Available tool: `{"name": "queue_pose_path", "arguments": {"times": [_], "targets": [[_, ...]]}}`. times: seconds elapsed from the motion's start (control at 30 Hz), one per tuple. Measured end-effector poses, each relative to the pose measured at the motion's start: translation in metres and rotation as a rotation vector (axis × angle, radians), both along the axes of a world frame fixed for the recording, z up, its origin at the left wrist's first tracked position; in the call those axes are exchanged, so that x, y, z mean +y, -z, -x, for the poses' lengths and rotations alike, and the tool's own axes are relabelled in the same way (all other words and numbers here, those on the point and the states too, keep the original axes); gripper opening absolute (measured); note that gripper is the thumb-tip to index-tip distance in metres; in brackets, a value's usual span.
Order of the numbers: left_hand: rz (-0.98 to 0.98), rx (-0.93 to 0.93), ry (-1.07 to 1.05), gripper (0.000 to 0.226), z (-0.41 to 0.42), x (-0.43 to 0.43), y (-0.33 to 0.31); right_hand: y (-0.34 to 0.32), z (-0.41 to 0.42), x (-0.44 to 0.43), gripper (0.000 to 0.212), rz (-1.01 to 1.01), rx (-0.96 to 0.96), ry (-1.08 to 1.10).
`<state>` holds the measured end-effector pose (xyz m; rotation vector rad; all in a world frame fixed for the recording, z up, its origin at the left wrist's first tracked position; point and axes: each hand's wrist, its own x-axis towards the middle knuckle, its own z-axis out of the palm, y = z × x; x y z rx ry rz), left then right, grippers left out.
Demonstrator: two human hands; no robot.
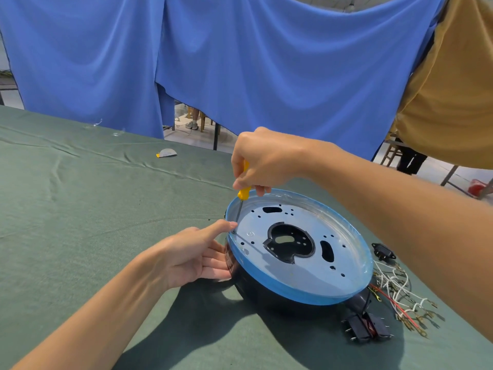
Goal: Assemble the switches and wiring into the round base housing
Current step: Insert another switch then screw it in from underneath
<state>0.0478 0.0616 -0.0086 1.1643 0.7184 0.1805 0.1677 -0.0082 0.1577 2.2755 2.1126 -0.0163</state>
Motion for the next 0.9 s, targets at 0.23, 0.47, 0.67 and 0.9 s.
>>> {"name": "queue_pose_path", "arguments": {"times": [0.23,0.47,0.67,0.9], "targets": [[-0.254,0.219,0.238,0.078,0.014,0.002,-0.013,-0.001,0.004,-0.003,0.014,0.054,0.051,-0.018],[-0.422,0.263,0.302,0.079,0.024,0.004,-0.017,0.005,0.004,-0.009,0.013,0.047,0.101,-0.036],[-0.604,0.239,0.265,0.067,0.030,0.008,-0.018,0.010,0.003,-0.015,0.012,0.053,0.121,-0.056],[-0.928,-0.068,0.243,0.108,0.034,0.016,-0.018,0.009,0.001,-0.018,0.004,0.087,0.097,-0.090]]}}
